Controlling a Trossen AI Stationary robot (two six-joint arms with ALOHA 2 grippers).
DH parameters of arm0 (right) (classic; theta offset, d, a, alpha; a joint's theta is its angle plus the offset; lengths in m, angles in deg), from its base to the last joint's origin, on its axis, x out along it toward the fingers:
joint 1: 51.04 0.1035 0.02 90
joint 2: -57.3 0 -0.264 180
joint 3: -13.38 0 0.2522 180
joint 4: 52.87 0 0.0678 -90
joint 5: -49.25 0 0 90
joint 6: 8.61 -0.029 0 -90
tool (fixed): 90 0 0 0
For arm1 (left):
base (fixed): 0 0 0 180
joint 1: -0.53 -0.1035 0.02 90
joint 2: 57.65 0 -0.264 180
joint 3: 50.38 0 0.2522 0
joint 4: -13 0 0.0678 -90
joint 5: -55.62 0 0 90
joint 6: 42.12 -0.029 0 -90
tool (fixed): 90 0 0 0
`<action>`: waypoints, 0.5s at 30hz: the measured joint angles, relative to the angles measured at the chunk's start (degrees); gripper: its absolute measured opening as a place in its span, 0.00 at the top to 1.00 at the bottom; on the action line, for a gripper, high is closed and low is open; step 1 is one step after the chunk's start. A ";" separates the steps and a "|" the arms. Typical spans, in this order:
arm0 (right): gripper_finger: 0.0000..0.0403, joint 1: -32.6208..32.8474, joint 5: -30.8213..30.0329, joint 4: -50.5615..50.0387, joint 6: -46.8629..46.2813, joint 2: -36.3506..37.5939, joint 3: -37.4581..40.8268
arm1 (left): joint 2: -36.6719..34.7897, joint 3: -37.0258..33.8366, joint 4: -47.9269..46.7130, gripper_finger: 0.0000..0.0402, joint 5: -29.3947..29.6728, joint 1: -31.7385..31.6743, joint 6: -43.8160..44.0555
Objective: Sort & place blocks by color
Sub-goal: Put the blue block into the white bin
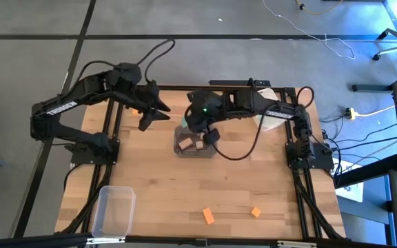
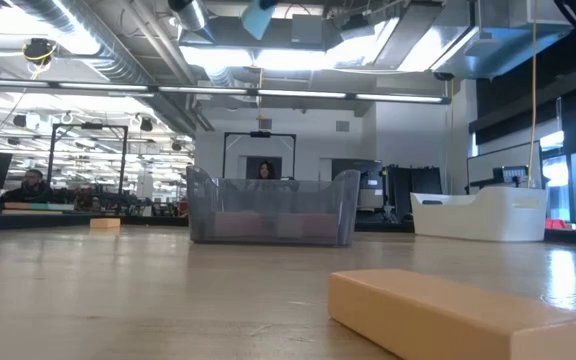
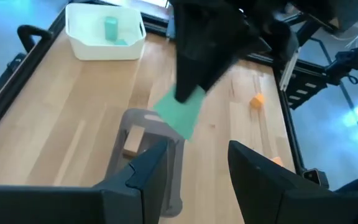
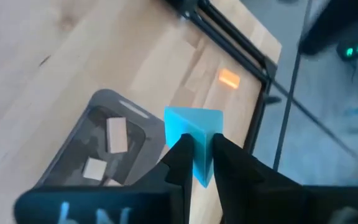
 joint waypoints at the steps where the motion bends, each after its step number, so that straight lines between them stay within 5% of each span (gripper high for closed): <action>1: 0.87 -0.43 0.00 -0.41 -1.10 0.00 0.00 | -0.08 0.00 -0.02 0.61 -0.02 0.00 -0.13; 15: 0.87 -7.20 -7.85 -7.60 -12.04 0.07 -0.02 | -0.15 0.00 -3.76 0.61 3.77 0.02 -3.39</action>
